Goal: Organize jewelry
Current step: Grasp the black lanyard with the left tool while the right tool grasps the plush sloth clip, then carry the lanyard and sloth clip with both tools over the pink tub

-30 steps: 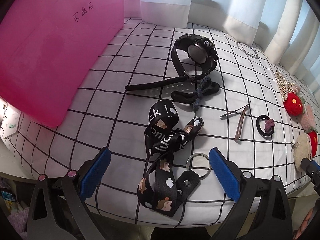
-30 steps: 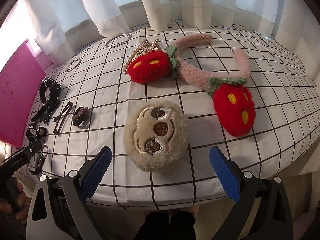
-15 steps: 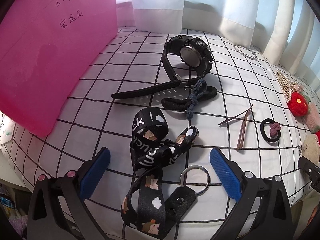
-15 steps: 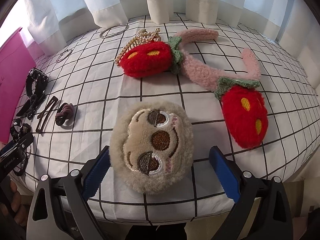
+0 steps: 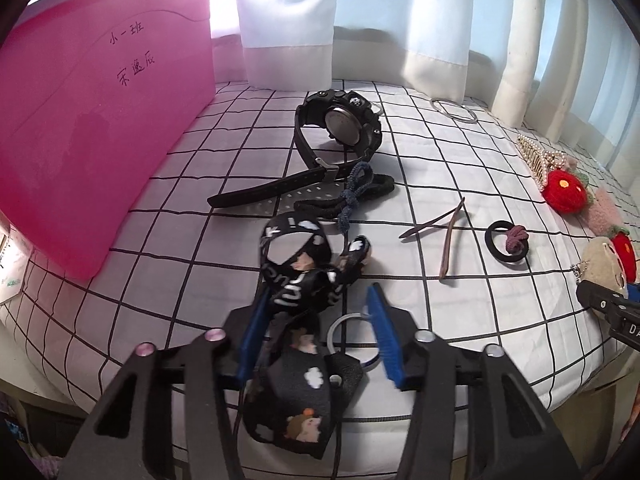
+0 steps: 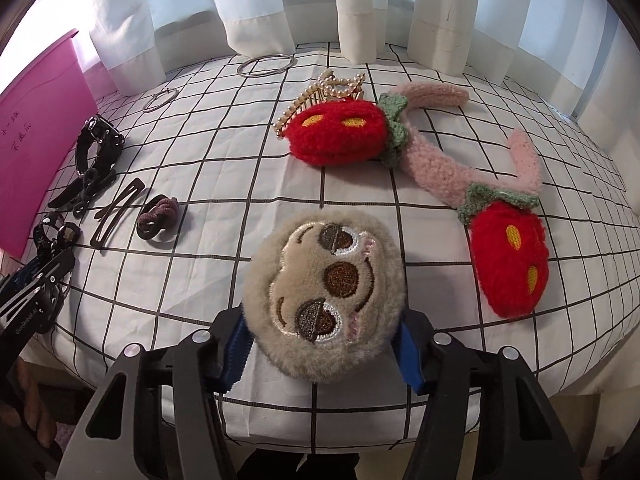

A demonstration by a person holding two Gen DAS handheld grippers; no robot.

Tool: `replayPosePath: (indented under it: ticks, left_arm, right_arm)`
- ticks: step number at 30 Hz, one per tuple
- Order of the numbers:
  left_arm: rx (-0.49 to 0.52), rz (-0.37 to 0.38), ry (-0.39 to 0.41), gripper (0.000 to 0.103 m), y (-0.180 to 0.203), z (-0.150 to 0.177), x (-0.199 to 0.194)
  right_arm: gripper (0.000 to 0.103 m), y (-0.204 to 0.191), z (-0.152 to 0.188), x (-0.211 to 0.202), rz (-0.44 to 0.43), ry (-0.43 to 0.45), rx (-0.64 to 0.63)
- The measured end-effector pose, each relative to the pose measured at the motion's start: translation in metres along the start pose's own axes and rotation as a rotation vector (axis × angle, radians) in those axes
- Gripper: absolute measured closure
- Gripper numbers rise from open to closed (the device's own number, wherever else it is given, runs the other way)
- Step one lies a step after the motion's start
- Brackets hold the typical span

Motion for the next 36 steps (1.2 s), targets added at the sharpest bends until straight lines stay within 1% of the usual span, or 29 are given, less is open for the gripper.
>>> replayPosePath:
  ticks: [1,2,6,8,11,19,23,28,32,34,36]
  left_arm:
    - [0.005,0.003,-0.003,0.083,0.002,-0.001,-0.001]
    - [0.007,0.005,-0.005,0.085,0.003,-0.001,-0.001]
    - [-0.027,0.018,-0.022,0.086,0.0,-0.002,-0.003]
    - [-0.044,0.013,-0.03,0.086,-0.002,-0.003,-0.005]
    - [-0.06,0.015,-0.025,0.086,-0.002,-0.005,-0.013]
    - [-0.094,0.013,0.048,0.086,0.009,-0.025,-0.056]
    - [-0.128,0.012,0.091,0.086,0.013,-0.04,-0.081]
    - [-0.176,-0.014,0.151,0.086,0.016,-0.06,-0.12]
    - [-0.22,-0.051,0.198,0.086,0.011,-0.073,-0.155]
    - [-0.231,-0.078,0.222,0.086,0.006,-0.079,-0.169]
    - [-0.243,-0.103,0.226,0.086,-0.003,-0.084,-0.18]
  right_arm:
    - [0.047,0.0,0.0,0.0,-0.007,0.003,0.0]
    - [0.048,0.001,0.0,-0.001,-0.014,0.004,0.001]
    - [0.05,0.004,-0.001,-0.002,-0.042,0.006,0.003]
    - [0.05,0.006,-0.002,-0.004,-0.061,0.007,0.006]
    - [0.05,0.01,-0.004,-0.01,-0.084,0.013,0.014]
    - [0.05,0.02,-0.025,-0.044,-0.139,0.059,-0.001]
    - [0.05,0.024,-0.043,-0.073,-0.171,0.113,-0.037]
    - [0.05,0.023,-0.071,-0.105,-0.239,0.174,-0.099]
    - [0.05,0.01,-0.093,-0.12,-0.323,0.201,-0.155]
    - [0.05,-0.004,-0.103,-0.125,-0.36,0.21,-0.194]
    - [0.05,-0.02,-0.114,-0.128,-0.388,0.212,-0.228]
Point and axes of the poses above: each gripper's, at about its wrist camera, not at the fingertips, and x roughly the way its jaws point, y to its right, z to its underside, the point moved 1 cm from there along x, roughly the way its jaws point, and after that the axes turned 4 degrees about -y, right-handed, at the moved point
